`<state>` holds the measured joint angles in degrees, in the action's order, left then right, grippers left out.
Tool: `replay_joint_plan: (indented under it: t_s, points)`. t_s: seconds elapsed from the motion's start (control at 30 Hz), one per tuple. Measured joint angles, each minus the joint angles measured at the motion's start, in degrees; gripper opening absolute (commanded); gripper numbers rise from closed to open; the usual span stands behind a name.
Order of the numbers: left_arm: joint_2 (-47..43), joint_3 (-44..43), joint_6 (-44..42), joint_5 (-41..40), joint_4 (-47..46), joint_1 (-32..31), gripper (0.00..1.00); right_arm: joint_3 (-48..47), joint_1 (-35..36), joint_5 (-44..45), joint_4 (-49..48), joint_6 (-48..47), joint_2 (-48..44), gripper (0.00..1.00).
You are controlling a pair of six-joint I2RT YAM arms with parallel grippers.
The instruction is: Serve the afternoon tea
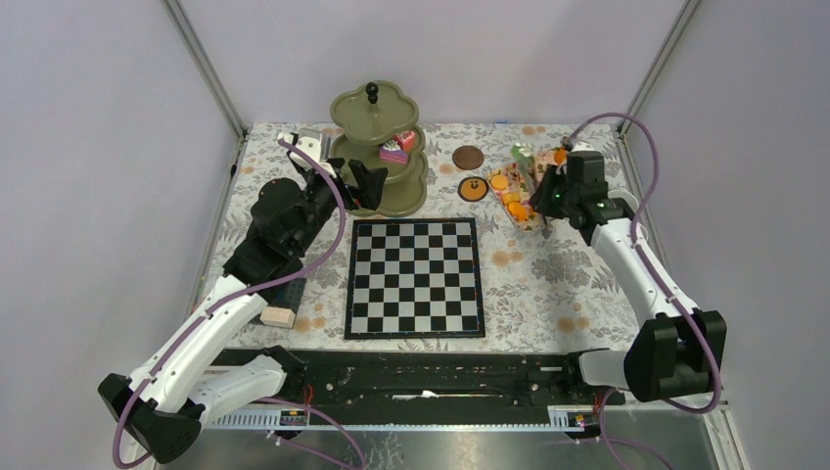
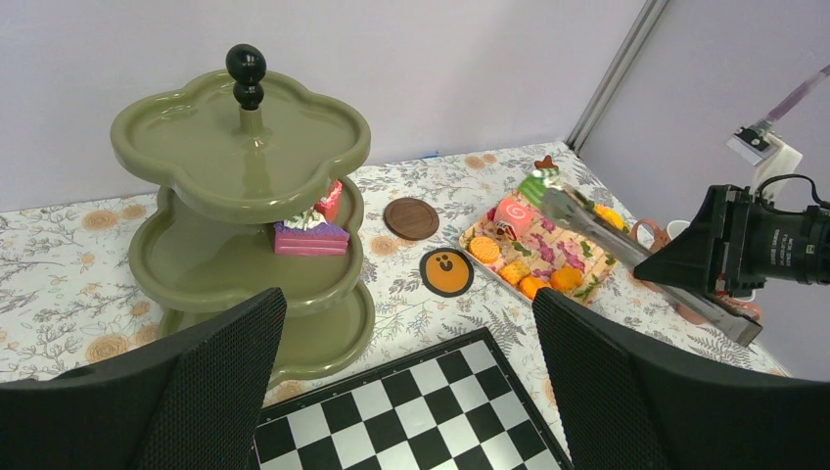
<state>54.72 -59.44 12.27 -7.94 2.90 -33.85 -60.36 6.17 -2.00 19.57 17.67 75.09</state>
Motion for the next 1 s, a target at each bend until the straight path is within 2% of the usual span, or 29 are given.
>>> replay_joint_plan:
  t_s: [0.27,0.53,0.7,1.0]
  points:
    - [0.0,0.0,0.0,-0.2,0.0,0.0,0.99,-3.8,16.6,-5.0,-1.6,0.5,1.0,0.00]
    - [-0.8,0.0,-0.1,-0.8,0.0,0.0,0.99,-14.3,31.8,-5.7,-4.3,3.1,10.7,0.00]
    - [-1.5,0.0,-0.3,-1.3,0.0,0.0,0.99,-22.6,36.3,-5.6,-4.5,3.4,18.0,0.00]
    - [-2.3,0.0,-0.4,-1.8,0.0,0.0,0.99,-41.5,39.0,-1.7,0.9,3.3,32.5,0.00]
